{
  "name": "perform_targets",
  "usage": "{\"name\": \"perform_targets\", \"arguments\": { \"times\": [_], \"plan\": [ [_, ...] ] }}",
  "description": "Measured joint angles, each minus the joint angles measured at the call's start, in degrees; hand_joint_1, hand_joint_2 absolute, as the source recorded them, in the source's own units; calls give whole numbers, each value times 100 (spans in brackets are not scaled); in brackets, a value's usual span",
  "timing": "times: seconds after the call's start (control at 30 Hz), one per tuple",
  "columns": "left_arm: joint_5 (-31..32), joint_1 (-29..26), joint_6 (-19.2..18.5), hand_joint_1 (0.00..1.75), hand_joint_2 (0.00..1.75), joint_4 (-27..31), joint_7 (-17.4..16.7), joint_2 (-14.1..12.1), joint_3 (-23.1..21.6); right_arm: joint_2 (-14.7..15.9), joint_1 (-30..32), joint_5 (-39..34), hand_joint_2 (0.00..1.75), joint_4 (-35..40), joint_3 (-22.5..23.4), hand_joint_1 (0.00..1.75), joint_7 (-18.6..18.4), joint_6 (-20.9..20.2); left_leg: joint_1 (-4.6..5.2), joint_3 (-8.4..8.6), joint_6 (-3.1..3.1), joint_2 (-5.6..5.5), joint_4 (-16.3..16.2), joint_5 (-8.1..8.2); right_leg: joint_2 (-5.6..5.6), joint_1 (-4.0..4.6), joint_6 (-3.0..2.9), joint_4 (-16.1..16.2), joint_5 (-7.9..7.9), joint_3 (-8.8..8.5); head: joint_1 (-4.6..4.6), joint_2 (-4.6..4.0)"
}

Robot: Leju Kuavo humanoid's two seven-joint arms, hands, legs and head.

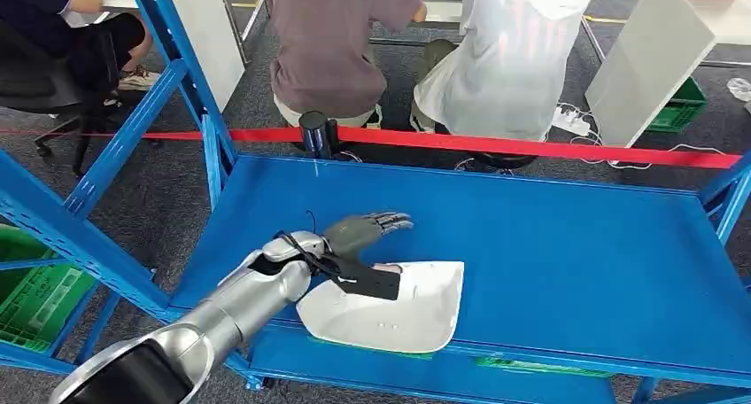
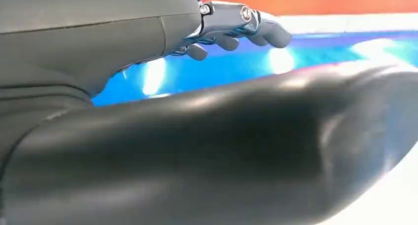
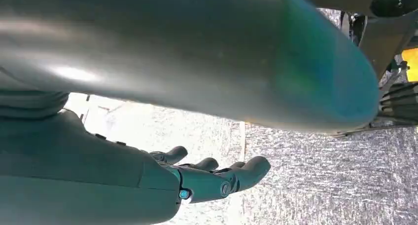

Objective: Take the parts from the cabinet and place them on the table.

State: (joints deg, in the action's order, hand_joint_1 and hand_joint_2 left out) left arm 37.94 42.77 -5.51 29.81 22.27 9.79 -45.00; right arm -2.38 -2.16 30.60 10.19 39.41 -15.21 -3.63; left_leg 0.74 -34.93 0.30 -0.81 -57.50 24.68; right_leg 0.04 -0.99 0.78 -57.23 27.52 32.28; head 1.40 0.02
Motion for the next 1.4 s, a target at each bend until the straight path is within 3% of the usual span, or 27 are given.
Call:
{"name": "perform_targets", "arguments": {
  "times": [0.37,0.4,1.4],
  "plan": [
    [-79,-252,-7,0,0,98,-92,-46,-291,-17,9,9,0,0,87,0,11,15,0,0,0,0,0,0,0,-1,2,0,2,0,-2,0],
    [-102,-266,-7,0,175,96,-127,-46,-317,-17,10,13,0,0,90,0,28,13,0,0,0,0,0,0,0,-1,2,0,2,0,-2,0],
    [-295,-226,310,2,175,-74,-446,98,-568,-24,12,234,0,0,135,0,72,-2,0,0,0,2,0,0,1,0,2,0,2,1,0,0]
  ]
}}
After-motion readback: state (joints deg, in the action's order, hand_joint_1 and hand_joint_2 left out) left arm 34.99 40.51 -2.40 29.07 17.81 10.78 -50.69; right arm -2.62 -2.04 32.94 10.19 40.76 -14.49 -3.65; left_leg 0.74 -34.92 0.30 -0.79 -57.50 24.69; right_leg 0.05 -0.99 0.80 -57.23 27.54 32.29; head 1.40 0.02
